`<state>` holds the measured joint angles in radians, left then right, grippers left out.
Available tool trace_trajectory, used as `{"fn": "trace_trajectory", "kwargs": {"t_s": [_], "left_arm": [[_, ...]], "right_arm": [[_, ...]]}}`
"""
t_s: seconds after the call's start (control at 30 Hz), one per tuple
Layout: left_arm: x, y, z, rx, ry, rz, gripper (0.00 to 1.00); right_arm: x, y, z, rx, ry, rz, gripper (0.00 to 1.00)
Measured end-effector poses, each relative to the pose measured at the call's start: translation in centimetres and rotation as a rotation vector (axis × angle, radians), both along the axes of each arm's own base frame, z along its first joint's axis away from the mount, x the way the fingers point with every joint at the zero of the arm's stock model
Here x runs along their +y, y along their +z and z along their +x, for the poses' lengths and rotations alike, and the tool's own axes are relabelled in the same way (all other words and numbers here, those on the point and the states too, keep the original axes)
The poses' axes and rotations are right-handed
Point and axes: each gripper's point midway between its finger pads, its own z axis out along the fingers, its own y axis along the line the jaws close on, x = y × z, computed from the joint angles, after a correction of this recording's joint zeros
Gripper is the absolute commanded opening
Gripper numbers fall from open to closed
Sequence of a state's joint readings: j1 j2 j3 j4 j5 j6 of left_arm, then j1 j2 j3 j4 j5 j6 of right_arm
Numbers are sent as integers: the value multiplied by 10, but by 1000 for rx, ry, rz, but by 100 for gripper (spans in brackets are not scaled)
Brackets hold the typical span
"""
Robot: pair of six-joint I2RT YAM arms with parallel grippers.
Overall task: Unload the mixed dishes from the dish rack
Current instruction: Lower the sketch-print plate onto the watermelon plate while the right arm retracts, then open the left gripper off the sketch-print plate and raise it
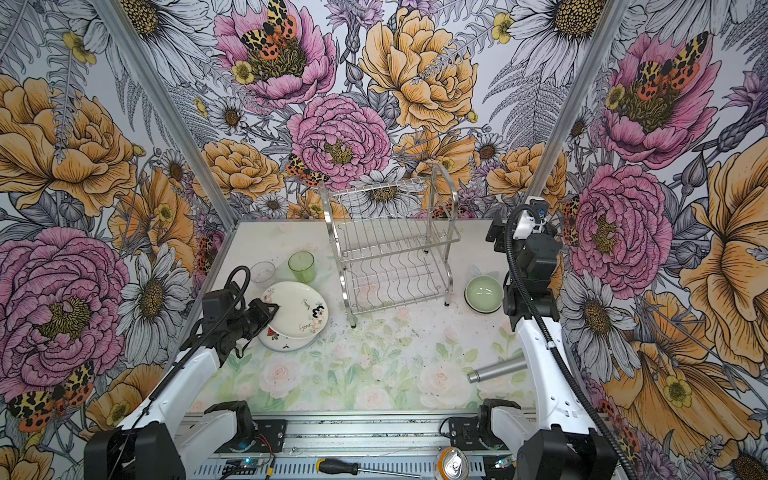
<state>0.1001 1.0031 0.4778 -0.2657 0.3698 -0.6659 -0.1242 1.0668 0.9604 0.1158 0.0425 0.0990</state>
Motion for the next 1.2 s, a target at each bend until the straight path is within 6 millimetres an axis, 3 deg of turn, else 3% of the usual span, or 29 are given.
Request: {"fn": "trace_trajectory", "kwargs": {"t_s": [0.2,0.63,0.87,0.9,0.93,0.97,1.03,1.13,1.2], "left_arm": [[-2,-10,-2,-3,18,-32,0],[-7,-18,6,-18,6,-50,0],[0,-17,-2,-50,34,-46,5],[3,-17,-4,-52,44,-46,13],[7,-18,-6,-54,60,-45,35],[12,-18,-7,-57,73,-35,45],[22,-26,-13,-32,110,-17,47],[28,-41,-22,28,140,-3,64],[28,-42,-22,30,130,6,70]], "right_arm": [[2,-20,2,22,13,24,97],[1,-43,4,51,11,43,97],[2,-48,4,62,11,42,97],[3,-48,4,63,9,40,97],[4,-48,4,63,9,38,97],[5,-48,5,64,10,34,97],[9,-48,5,65,14,26,97],[12,-48,5,67,16,18,97],[13,-48,5,67,13,14,97]]}}
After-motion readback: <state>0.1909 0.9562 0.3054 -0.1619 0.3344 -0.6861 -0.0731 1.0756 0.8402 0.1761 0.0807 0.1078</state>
